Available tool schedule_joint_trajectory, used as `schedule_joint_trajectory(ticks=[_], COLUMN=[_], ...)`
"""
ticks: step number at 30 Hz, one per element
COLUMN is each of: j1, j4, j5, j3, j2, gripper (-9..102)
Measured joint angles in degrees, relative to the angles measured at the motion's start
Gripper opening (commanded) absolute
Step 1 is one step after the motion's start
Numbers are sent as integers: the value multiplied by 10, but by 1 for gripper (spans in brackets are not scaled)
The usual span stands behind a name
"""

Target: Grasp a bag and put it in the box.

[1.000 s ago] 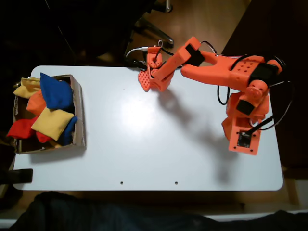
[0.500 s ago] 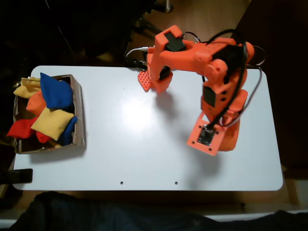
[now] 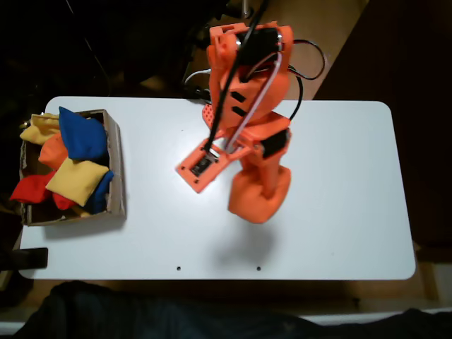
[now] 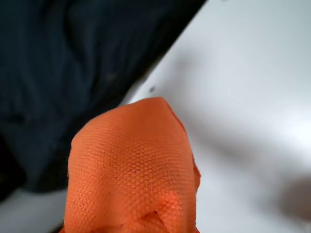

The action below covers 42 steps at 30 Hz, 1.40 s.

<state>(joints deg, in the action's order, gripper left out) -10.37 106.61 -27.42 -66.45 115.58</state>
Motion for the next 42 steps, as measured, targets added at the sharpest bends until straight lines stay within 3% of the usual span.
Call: schedule_joint_trajectory(ticks=[19,42], j1=[279,546], j4=[-21,-145], j5=[-21,-59], j3=[-39,-39], j2=[84,91], gripper=[0,0])
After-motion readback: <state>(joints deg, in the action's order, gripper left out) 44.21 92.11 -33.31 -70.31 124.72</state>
